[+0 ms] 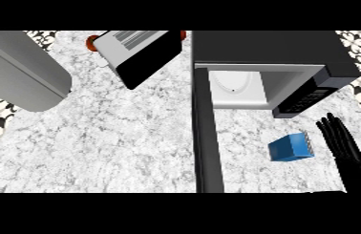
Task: Pick up the milk, place it into the microwave and close the microwave
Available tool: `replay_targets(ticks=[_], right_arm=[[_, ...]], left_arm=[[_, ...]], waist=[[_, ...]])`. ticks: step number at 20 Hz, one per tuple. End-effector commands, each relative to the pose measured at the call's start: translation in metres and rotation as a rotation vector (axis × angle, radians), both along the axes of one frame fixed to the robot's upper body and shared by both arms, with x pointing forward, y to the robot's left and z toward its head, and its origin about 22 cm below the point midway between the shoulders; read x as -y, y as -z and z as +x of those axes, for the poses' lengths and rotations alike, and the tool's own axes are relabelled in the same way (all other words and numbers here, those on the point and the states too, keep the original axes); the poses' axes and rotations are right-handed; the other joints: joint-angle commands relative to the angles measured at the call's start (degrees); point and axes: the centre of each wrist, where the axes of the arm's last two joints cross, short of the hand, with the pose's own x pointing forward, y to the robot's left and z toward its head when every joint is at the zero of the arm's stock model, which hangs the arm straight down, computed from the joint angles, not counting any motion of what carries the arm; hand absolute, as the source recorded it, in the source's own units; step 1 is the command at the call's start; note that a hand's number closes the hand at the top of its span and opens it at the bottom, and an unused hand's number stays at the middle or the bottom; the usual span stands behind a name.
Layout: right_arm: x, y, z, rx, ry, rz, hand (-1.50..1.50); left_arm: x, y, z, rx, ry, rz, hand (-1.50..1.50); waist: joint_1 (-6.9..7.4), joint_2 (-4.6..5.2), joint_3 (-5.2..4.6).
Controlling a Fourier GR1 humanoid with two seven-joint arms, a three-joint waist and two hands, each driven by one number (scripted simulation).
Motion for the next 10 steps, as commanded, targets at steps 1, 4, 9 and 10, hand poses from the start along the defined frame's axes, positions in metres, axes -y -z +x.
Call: replay_targets(ticks=[1,4,9,10], right_arm=[[0.013,0.023,0.004,-0.022,0.013,-0.004,-1.50],[0.026,0.045,0.008,-0.031,-0.002,0.015,-1.50],[0.019,0.063,0.012,-0.031,-0.036,-0.011,-1.50],[0.024,0.065,0.022,-0.024,-0.025,0.015,-1.50]], left_arm=[[0.000,-0.010,0.000,0.068,0.018,-0.042,-1.50],[0.000,-0.008,0.001,0.080,0.012,-0.023,-1.50],[0.000,0.004,-0.010,0.051,0.025,-0.037,-1.50],[0.008,-0.016,-0.003,0.053,0.029,-0.049,-1.50]], waist=[[-0.19,0.03,0.00],[-0.04,0.10,0.04],[0.13,-0.01,0.00],[-0.07,0.09,0.03]])
